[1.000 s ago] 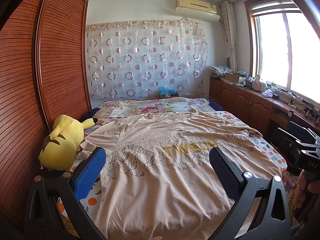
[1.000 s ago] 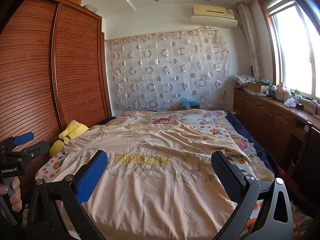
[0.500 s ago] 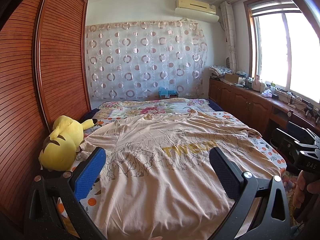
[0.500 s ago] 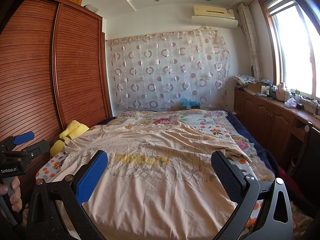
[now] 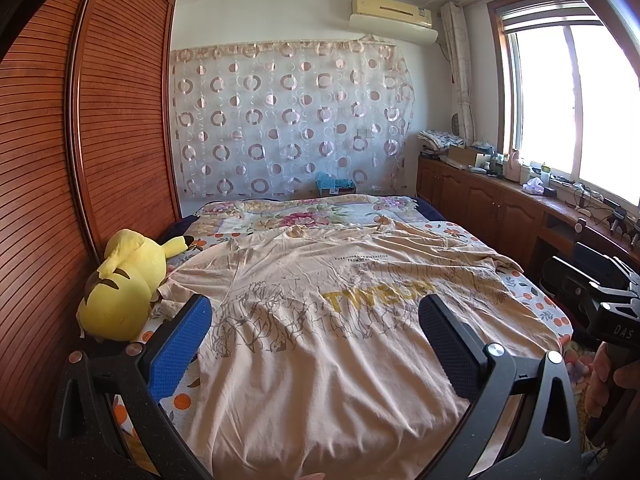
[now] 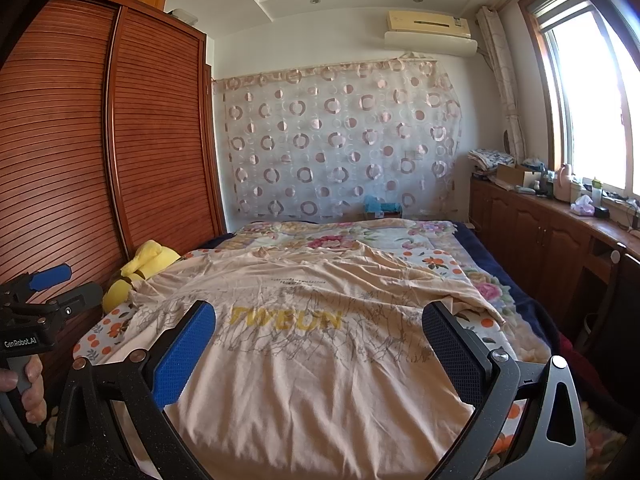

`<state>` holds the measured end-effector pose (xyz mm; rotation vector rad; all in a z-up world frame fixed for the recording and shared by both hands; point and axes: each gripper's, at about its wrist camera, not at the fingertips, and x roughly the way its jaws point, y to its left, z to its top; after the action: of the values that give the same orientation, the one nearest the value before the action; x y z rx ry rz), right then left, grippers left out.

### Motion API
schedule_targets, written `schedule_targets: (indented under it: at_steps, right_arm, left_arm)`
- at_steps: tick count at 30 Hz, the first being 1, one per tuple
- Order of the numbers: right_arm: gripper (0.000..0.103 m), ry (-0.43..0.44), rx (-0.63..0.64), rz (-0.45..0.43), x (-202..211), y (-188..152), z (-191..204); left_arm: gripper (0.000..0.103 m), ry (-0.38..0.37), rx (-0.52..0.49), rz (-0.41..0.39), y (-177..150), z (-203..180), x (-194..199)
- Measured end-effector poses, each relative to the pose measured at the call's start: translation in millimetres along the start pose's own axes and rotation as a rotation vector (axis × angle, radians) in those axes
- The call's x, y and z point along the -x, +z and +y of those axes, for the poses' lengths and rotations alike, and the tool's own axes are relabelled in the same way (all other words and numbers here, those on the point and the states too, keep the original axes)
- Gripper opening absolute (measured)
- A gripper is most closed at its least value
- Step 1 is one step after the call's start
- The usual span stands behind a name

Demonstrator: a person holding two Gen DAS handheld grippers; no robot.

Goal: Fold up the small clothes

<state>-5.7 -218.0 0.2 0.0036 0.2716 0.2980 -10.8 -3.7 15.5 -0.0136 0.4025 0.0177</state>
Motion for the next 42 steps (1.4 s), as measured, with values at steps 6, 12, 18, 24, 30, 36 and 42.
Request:
schedule_targets:
  at_steps: [6, 12, 18, 24, 30, 36, 42]
  right_arm:
    - [0.103, 0.001, -0.001, 0.000, -0.4, -0.7, 0.5]
    - [0.103, 0.014, 0.007, 0.012, -8.3, -2.2, 2.0]
    - [0.103, 0.048, 0.046, 0.025, -32.6, 0.7, 6.5]
    - [0.103, 0.124, 0.096, 0.048, -59.3, 5.9, 21.0]
    - [0.100, 0.207, 0.160, 0.087, -89.9, 5.8, 31.6]
    - [0.095, 0.283, 0.189, 0.175, -136.0, 6.9, 36.3]
    - [0.092, 0.351, 0.203, 0.248, -167.2, 25.9, 37.4]
  left_arm:
    - [0.103, -0.002, -0.001, 0.002, 1.6, -4.8, 1.9]
    - [0.103, -0.023, 0.030, 0.066, -9.7, 19.2, -16.5]
    - [0.103, 0.052, 0.051, 0.150, -29.3, 64.3, -47.2]
    - [0.103, 0.077, 0.084, 0.188, -36.6, 112.8, -64.8]
    - [0.099, 0.093, 0.135, 0.227, -37.1, 158.5, -81.2]
    - [0.091, 0.073, 0.182, 0.267, -33.7, 187.0, -107.8]
    - [0.073, 0.046, 0.231, 0.323, -31.8, 204.7, -143.6]
